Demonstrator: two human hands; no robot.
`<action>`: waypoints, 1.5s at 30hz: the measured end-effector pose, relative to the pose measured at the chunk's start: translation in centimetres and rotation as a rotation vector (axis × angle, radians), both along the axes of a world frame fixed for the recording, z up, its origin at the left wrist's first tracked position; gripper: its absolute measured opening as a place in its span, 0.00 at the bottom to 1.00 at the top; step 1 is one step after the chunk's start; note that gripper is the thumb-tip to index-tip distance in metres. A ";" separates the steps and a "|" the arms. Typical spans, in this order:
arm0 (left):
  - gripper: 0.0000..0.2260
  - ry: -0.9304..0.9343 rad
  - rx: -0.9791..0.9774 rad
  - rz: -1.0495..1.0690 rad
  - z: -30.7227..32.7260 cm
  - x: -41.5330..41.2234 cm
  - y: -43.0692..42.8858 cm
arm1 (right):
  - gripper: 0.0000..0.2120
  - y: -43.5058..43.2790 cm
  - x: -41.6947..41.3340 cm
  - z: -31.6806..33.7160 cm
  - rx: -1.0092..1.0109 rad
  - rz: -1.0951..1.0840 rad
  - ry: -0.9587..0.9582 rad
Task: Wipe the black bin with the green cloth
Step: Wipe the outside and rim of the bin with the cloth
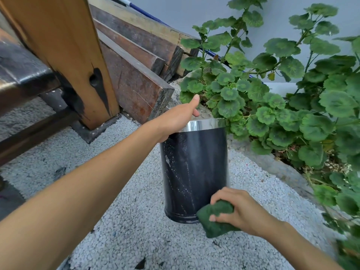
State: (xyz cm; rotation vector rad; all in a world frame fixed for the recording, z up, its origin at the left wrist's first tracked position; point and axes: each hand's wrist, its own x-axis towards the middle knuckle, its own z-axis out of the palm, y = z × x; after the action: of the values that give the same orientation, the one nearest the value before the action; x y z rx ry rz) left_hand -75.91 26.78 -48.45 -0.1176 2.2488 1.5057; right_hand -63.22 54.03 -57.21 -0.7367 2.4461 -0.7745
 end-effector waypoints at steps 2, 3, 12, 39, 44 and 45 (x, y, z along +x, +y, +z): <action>0.32 -0.001 0.007 -0.009 -0.1 0.5 -0.2 | 0.12 -1.0 -0.8 1.7 -0.056 -0.031 0.018; 0.33 0.000 0.016 -0.019 -0.1 0.9 -0.3 | 0.11 -1.9 -1.5 3.0 -0.096 -0.049 0.051; 0.22 0.206 -0.010 -0.239 -1.8 6.6 -3.3 | 0.17 -8.7 -7.3 12.4 0.175 0.140 0.280; 0.17 0.604 -0.326 -0.408 1.1 3.1 -3.5 | 0.11 -2.2 -6.8 7.5 -0.888 -0.675 0.034; 0.17 0.595 -0.296 -0.384 0.4 2.0 -3.6 | 0.10 -5.5 -8.4 4.6 -0.938 -0.817 0.063; 0.17 0.584 -0.291 -0.373 0.2 1.7 -3.7 | 0.09 -5.5 -8.3 4.1 -0.913 -0.836 0.094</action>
State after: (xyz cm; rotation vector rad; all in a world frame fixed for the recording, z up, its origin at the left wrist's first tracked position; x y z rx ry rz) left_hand -74.19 23.09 -48.22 0.7033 2.7234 1.0970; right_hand -71.50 48.50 -53.08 0.0593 2.3742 -2.2773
